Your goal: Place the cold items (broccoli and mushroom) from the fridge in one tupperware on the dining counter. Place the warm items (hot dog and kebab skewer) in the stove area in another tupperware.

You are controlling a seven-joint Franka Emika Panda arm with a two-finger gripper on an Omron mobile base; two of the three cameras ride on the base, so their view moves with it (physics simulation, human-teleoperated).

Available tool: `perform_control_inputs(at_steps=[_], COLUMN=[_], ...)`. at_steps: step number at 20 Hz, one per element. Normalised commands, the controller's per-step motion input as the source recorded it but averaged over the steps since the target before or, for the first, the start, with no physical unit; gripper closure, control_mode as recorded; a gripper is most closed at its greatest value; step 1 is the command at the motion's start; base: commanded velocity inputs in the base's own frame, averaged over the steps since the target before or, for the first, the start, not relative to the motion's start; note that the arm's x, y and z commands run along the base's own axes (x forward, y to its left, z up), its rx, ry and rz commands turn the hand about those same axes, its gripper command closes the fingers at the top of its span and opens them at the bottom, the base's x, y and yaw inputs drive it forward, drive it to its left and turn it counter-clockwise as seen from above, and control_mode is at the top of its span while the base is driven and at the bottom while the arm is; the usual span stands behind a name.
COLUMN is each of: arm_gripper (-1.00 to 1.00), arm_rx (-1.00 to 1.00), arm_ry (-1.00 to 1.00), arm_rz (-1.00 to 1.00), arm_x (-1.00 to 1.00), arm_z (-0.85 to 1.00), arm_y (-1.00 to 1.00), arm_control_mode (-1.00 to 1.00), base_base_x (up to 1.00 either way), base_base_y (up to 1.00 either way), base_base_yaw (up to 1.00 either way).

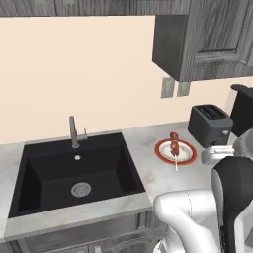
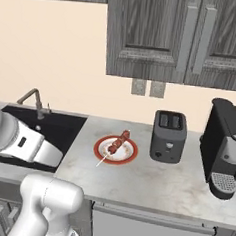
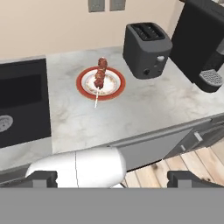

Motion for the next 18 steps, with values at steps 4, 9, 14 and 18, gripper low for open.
perform_control_inputs(at_steps=[4,9,14,18], arm_gripper=[-1.00,-1.00,-1.00,-1.00], arm_rx=[0.04,0.02,0.00,0.00], arm_ry=[0.00,0.00,0.00,0.00], arm_rz=[0.00,0.00,0.00,0.00], arm_x=[0.95,0.76,0.42,0.52], arm_z=[-0.01,-0.27,-0.46,-0.35], arm_y=[-0.01,-0.05,-0.07,-0.16], arm_control_mode=[-1.00,-1.00,-1.00,-1.00], base_base_x=[0.00,0.00,0.00,0.00], base_base_y=[0.00,0.00,0.00,0.00], base_base_yaw=[0.00,0.00,0.00,0.00])
